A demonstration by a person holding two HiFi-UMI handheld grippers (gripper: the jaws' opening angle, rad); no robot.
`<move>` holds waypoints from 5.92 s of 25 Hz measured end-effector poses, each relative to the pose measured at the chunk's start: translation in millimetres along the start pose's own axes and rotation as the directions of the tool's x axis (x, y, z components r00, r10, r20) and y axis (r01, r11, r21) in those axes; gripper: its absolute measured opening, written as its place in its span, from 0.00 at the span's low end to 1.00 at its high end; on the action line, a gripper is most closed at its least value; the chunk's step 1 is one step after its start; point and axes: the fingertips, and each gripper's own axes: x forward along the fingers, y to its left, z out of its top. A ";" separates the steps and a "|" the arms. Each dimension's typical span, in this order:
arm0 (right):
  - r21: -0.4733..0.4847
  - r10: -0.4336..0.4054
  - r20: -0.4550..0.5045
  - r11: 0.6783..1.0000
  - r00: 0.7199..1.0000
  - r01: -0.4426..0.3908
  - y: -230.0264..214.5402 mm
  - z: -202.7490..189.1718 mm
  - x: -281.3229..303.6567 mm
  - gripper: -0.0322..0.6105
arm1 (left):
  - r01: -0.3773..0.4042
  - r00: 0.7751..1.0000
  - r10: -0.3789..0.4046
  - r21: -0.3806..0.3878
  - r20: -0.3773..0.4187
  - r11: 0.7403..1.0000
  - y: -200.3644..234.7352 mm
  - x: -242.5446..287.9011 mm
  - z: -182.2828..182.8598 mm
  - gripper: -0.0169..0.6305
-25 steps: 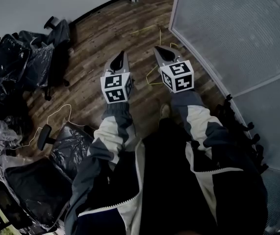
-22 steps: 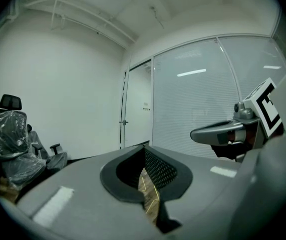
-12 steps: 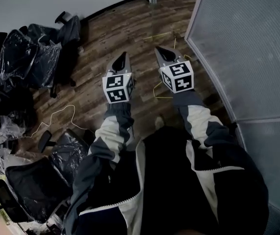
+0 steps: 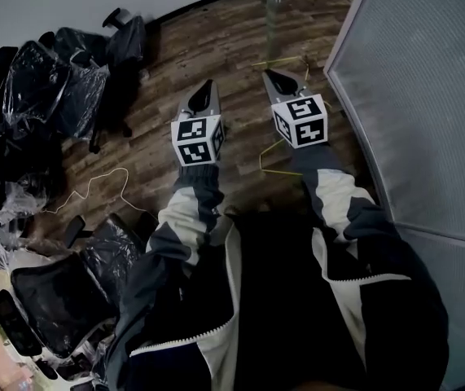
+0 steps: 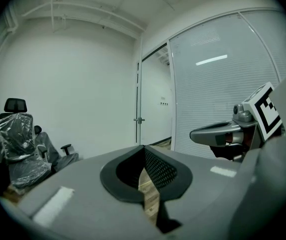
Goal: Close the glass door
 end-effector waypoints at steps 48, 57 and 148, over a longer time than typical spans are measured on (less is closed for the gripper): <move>-0.008 -0.169 -0.002 0.986 0.986 0.169 -244.7 115.6 481.8 0.06 | 0.147 0.989 -0.147 -0.023 0.026 0.989 251.6 490.6 97.6 0.03; -0.007 -0.171 0.024 0.985 0.985 0.171 -337.2 146.2 560.1 0.06 | 0.145 0.989 -0.144 0.001 0.024 0.990 255.6 606.4 130.5 0.03; -0.882 -0.874 -0.448 0.467 0.189 0.071 -629.9 37.2 440.3 0.26 | 0.848 0.523 -0.850 0.138 -0.059 0.512 58.4 752.2 170.8 0.04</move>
